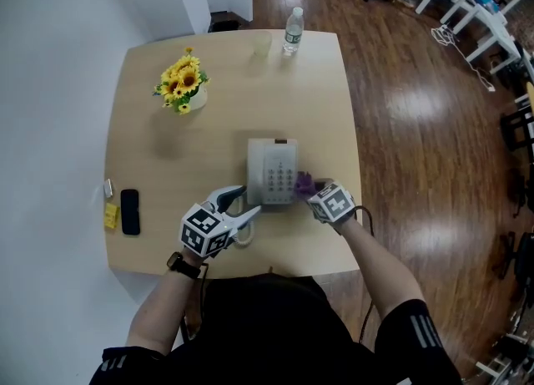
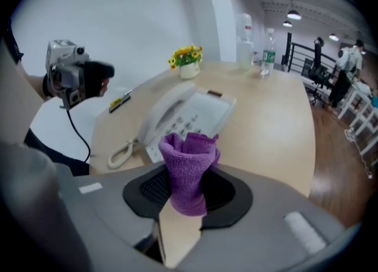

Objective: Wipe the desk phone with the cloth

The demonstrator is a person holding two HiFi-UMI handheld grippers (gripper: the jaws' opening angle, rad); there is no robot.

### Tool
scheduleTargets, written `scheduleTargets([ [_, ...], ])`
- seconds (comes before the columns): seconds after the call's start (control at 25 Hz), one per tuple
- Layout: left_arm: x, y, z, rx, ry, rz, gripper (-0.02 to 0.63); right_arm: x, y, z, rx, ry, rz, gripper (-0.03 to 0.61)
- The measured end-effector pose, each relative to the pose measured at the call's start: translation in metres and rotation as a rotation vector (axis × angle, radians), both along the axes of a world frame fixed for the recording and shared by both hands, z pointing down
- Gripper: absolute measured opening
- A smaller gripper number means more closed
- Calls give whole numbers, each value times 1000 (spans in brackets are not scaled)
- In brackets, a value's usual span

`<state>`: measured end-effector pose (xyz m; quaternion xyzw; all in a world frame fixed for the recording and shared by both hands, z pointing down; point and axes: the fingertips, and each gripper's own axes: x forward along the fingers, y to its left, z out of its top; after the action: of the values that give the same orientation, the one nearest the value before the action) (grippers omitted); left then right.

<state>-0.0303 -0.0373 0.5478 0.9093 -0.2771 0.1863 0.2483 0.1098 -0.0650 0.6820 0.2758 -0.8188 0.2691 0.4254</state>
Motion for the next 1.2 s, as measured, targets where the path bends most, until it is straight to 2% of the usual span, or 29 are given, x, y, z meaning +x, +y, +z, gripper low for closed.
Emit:
scheduleTargets([
  [0.16,-3,0,-1,0,2,-6,244,-12,-73,-36,122,-24,38,135],
  [0.32,-8,2,0,-4,1,-14,244,-25,-123,-43,146,7,42,137],
  [0.52,-14,2,2,-13,1,-26,244,-31,-142,-26,147,96,13,137],
  [0.72,-21,-3,5,-17,7,-41,244,-33,-114,-14,149,80,-21,136],
  [0.96,-14,-4,3,-9,14,-36,244,-27,-32,11,106,54,-91,135],
  [1.2,-7,2,3,-5,7,-27,244,-25,34,27,55,27,-108,135],
])
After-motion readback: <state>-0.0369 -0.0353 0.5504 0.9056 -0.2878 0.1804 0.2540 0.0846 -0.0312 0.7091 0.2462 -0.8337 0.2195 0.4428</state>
